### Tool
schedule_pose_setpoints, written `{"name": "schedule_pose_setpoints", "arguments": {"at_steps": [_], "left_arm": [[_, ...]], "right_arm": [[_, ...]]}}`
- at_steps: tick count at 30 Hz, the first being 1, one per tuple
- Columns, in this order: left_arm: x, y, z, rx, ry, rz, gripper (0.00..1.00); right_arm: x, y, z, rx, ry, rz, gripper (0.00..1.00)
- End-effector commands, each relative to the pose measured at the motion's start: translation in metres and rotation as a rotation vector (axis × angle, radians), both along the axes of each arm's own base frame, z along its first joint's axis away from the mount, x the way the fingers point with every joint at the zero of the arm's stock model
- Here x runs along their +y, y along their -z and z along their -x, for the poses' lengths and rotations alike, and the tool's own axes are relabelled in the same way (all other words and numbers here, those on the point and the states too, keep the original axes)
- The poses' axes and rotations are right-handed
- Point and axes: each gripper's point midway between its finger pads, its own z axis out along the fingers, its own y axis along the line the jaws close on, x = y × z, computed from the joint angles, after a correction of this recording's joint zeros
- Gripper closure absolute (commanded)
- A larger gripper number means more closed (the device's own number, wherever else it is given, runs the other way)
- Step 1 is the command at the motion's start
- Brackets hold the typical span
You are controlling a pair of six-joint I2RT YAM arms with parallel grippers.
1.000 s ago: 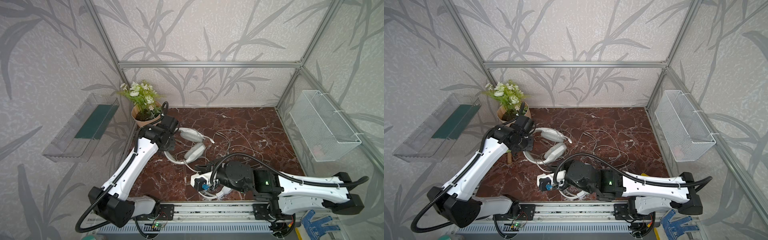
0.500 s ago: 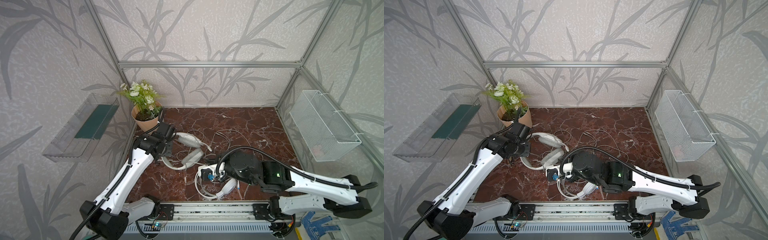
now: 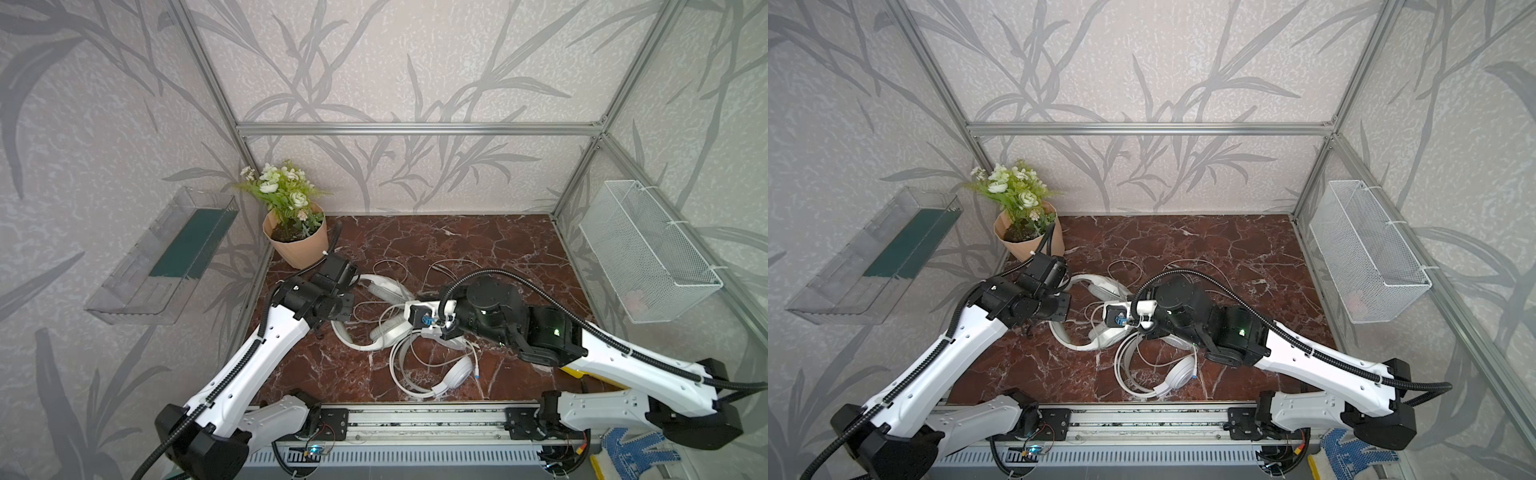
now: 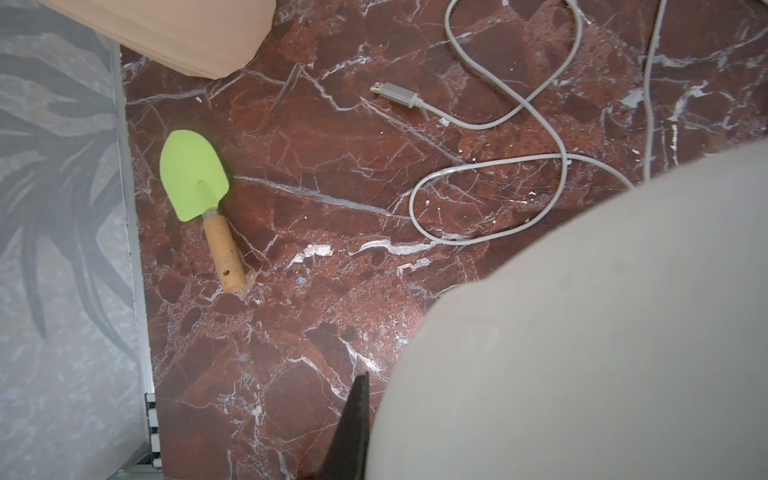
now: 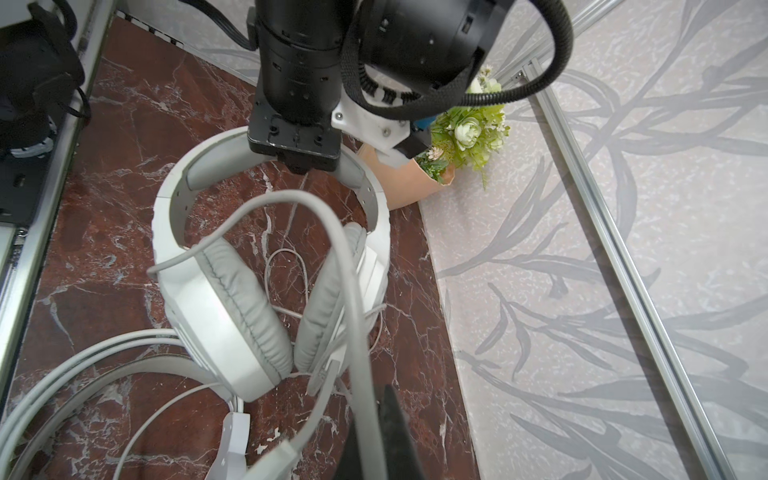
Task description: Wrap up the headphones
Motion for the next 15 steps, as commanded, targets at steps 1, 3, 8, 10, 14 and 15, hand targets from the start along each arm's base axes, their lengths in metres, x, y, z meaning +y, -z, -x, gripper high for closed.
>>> {"name": "schedule_pose_setpoints", "arguments": {"at_steps": [1, 3, 8, 10, 14, 15], "left_arm": [[-0.017, -0.012, -0.002, -0.054, 0.058, 0.088, 1.0], [-0.025, -0.014, 0.002, -0.058, 0.088, 0.125, 1.0], [-0.031, -0.022, 0.008, -0.075, 0.122, 0.175, 1.0], [-0.032, -0.024, 0.009, -0.078, 0.127, 0.182, 1.0], [-0.046, -0.027, 0.013, -0.065, 0.161, 0.257, 1.0], [-0.048, -0.029, 0.013, -0.065, 0.163, 0.269, 1.0]], "right_arm": [[0.017, -0.022, -0.005, 0.013, -0.036, -0.077, 1.0], [0.023, -0.026, -0.014, 0.034, -0.042, -0.102, 1.0], [0.028, -0.033, -0.043, 0.065, -0.015, -0.142, 1.0], [0.024, -0.036, -0.062, 0.088, 0.007, -0.163, 1.0], [0.031, -0.034, -0.088, 0.129, 0.026, -0.174, 1.0], [0.033, -0.032, -0.095, 0.14, 0.035, -0.174, 1.0]]}}
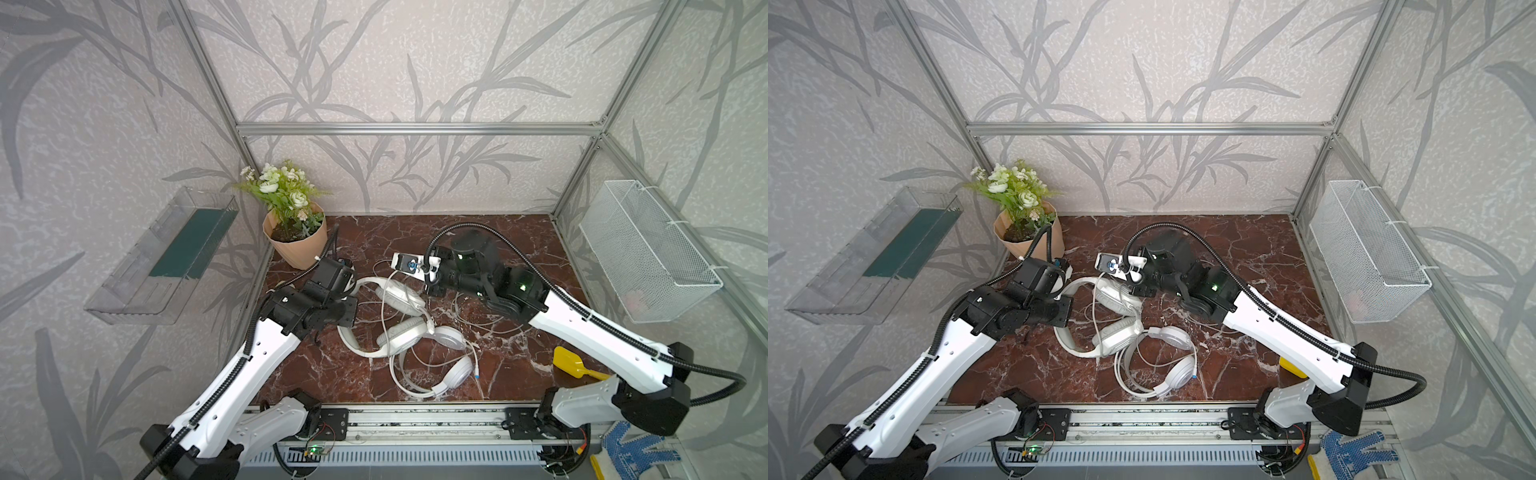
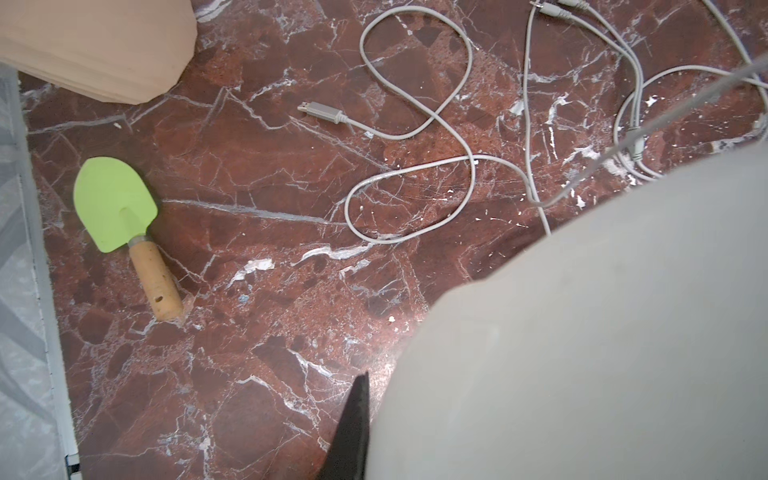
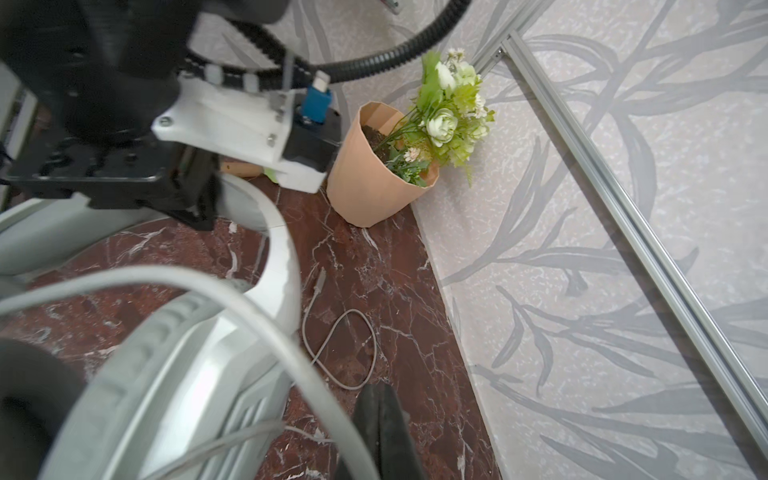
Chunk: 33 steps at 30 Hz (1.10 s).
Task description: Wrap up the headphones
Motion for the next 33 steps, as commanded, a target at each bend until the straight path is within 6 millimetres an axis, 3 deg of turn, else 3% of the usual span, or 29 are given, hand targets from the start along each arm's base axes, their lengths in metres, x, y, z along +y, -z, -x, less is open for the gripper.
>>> {"name": "schedule_pose_setpoints", "arguments": {"at_steps": [1, 6, 12, 15, 18, 22, 24, 28, 33], "left_arm": [[-0.021, -0.017, -0.001, -0.035, 0.049, 0.117, 1.0], [-0.03, -0.029, 0.003, -0.042, 0.068, 0.189, 1.0], [-0.03, -0.025, -0.002, -0.035, 0.01, 0.208, 1.0], [-0.039, -0.028, -0.003, -0.024, 0.0, 0.273, 1.0], [-0.048, -0.029, -0.005, -0.005, -0.016, 0.334, 1.0], [-0.058, -0.024, -0.006, 0.044, -0.046, 0.384, 1.0], [-0.065, -0.024, -0.006, 0.048, -0.044, 0.41, 1.0], [-0.068, -0.034, -0.005, 0.023, -0.048, 0.434, 1.0], [-0.071, -0.035, -0.003, 0.021, -0.053, 0.441, 1.0]], "right_arm": [[0.01, -0.012, -0.013, 0.034, -0.014, -0.067, 1.0], [0.013, -0.009, -0.031, 0.111, -0.014, -0.112, 1.0], [0.021, -0.006, -0.038, 0.132, -0.025, -0.101, 1.0], [0.028, 0.003, -0.048, 0.154, -0.016, -0.098, 1.0], [0.035, 0.012, -0.061, 0.191, 0.022, -0.075, 1.0], [0.035, 0.003, -0.078, 0.176, 0.099, -0.137, 1.0], [0.041, 0.011, -0.091, 0.188, 0.144, -0.147, 1.0], [0.041, 0.008, -0.114, 0.182, 0.252, -0.193, 1.0], [0.044, 0.01, -0.124, 0.22, 0.295, -0.194, 1.0]]}}
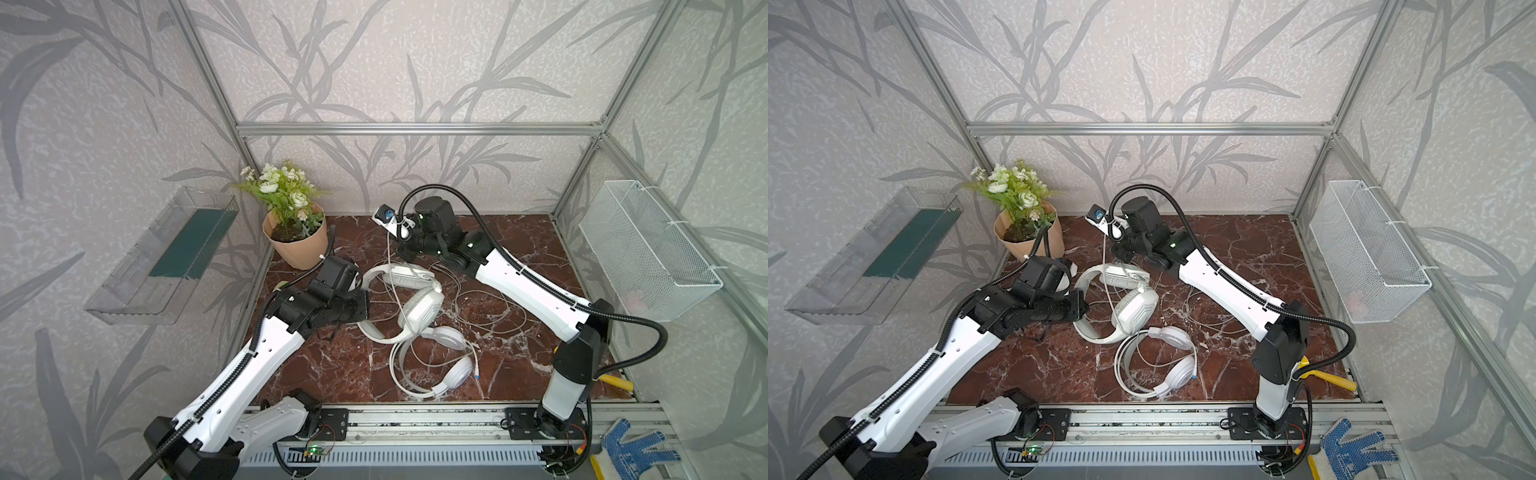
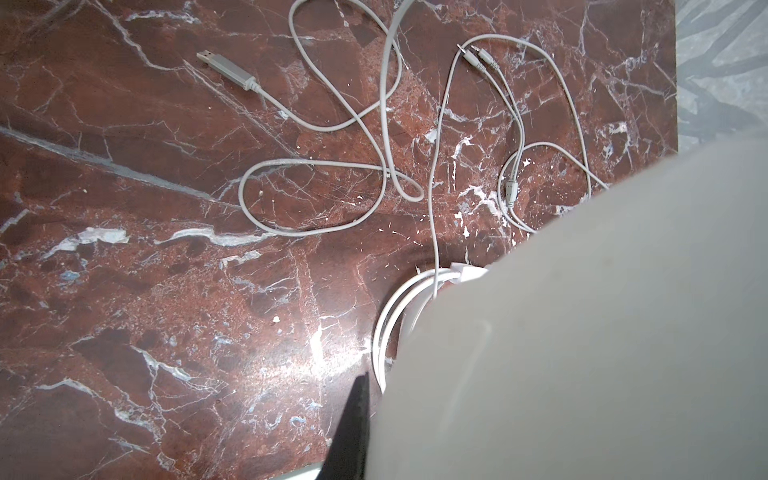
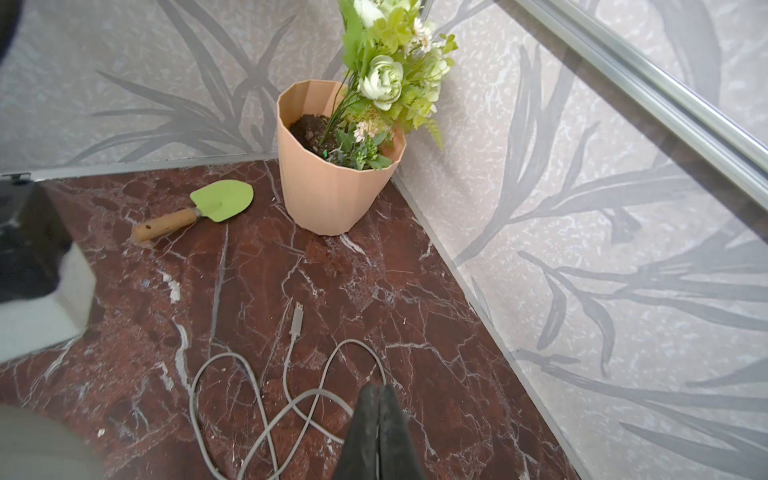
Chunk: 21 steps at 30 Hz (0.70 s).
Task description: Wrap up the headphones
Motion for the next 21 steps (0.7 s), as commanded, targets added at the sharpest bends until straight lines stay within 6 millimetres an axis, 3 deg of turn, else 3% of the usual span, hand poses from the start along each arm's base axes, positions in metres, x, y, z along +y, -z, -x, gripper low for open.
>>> {"name": "schedule_pose_setpoints", "arguments": {"at_steps": [1, 3, 8, 11, 15, 21], "left_arm": [[-0.027, -0.029, -0.002, -0.085, 0.08, 0.114, 1.0], [-0.023, -0.023, -0.001, -0.061, 0.073, 0.083, 1.0], [-0.023, -0.02, 0.0, -0.054, 0.095, 0.065, 1.0], [-0.026, -0.028, 0.0, -0.07, 0.098, 0.091, 1.0], [-0.029, -0.043, 0.004, -0.082, 0.117, 0.125, 1.0], [-0.008, -0.065, 0.016, -0.095, 0.102, 0.043, 1.0]], "right_arm": [[-0.004, -0.016, -0.016, 0.007, 0.103, -0.071, 1.0], [-0.006, -0.025, -0.008, -0.003, 0.078, -0.088, 0.98], [-0.006, -0.037, 0.016, -0.011, -0.021, -0.058, 0.8], [-0.007, -0.025, 0.024, 0.022, -0.058, -0.006, 0.72], [-0.005, 0.005, 0.024, 0.079, -0.062, 0.054, 0.66], [-0.009, 0.026, 0.014, 0.116, -0.011, 0.088, 0.58]]}}
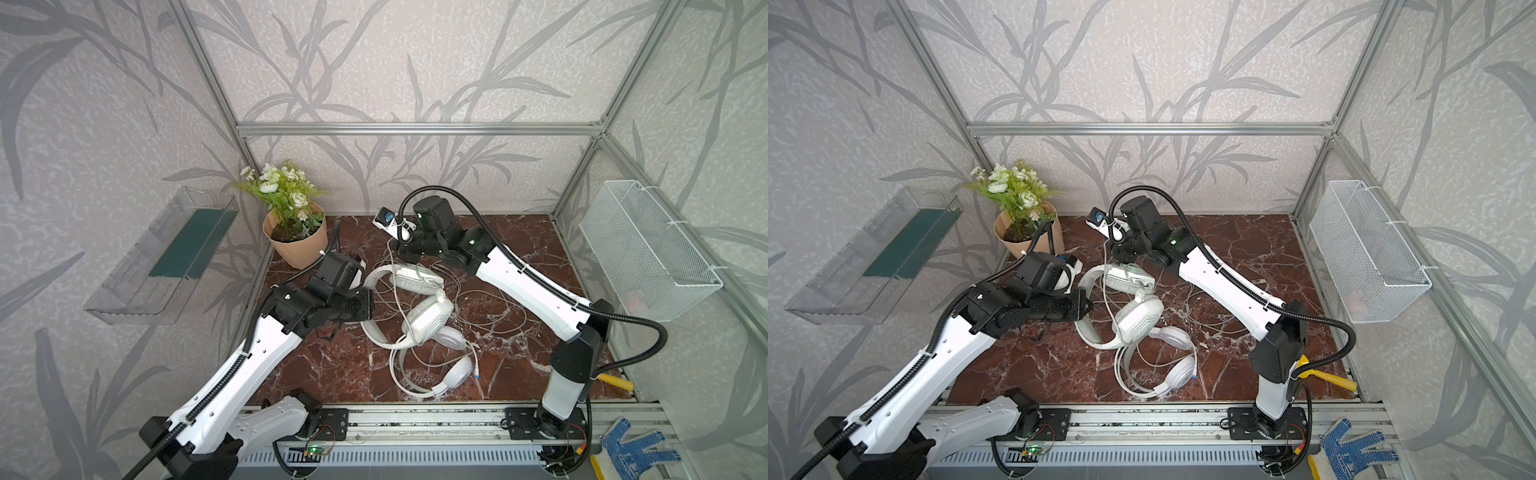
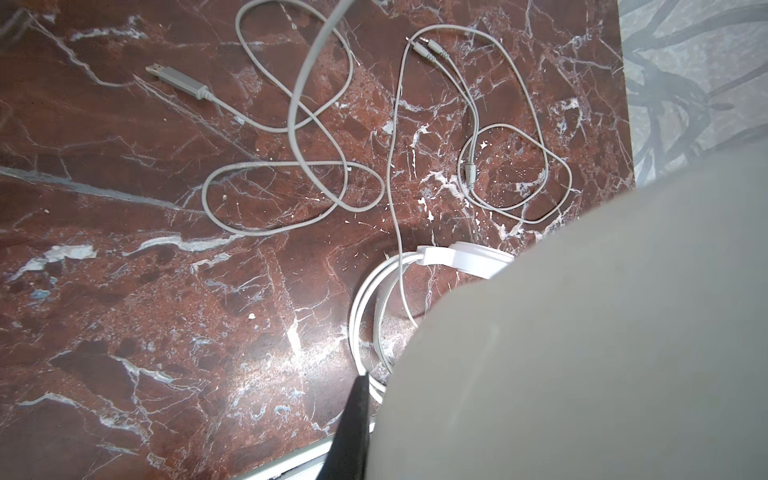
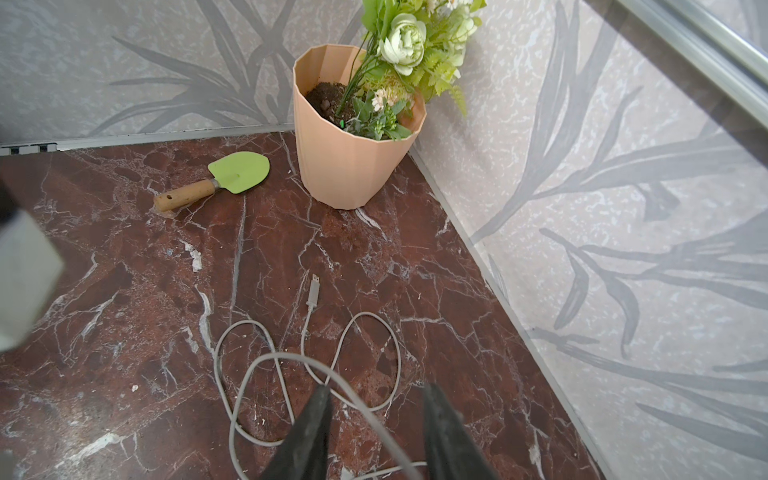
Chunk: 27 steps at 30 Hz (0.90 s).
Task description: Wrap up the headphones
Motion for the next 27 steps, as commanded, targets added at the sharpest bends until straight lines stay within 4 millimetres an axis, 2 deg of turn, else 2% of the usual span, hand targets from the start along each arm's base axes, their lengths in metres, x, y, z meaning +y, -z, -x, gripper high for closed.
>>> {"name": "schedule_pose_setpoints", "arguments": {"at_steps": [1, 7, 13, 15, 16, 17, 23, 27], "left_arm": [[0.009, -0.03, 0.007, -0.062, -0.006, 0.008, 1.0], [0.02, -0.023, 0.01, -0.047, -0.056, -0.026, 1.0], [0.033, -0.024, 0.013, -0.009, -0.081, -0.1, 1.0], [0.042, -0.021, 0.016, 0.035, -0.107, -0.162, 1.0], [0.046, -0.019, 0.018, 0.058, -0.116, -0.187, 1.0], [0.049, -0.018, 0.02, 0.077, -0.125, -0.197, 1.0], [0.055, -0.018, 0.034, 0.113, -0.156, -0.172, 1.0], [0.071, -0.026, 0.031, 0.045, -0.204, -0.212, 1.0]], "right_arm": [[-0.004, 0.012, -0.004, 0.037, 0.037, 0.014, 0.56], [-0.008, 0.011, -0.008, 0.09, 0.082, -0.03, 0.42], [-0.027, 0.009, -0.017, 0.12, 0.178, -0.12, 0.38], [-0.033, 0.013, -0.017, 0.155, 0.188, -0.174, 0.37], [-0.036, 0.023, -0.019, 0.181, 0.198, -0.192, 0.35], [-0.041, 0.015, -0.015, 0.175, 0.192, -0.237, 0.34], [-0.061, 0.035, -0.006, 0.176, 0.22, -0.347, 0.28], [-0.079, 0.057, -0.002, 0.184, 0.296, -0.453, 0.2]]}}
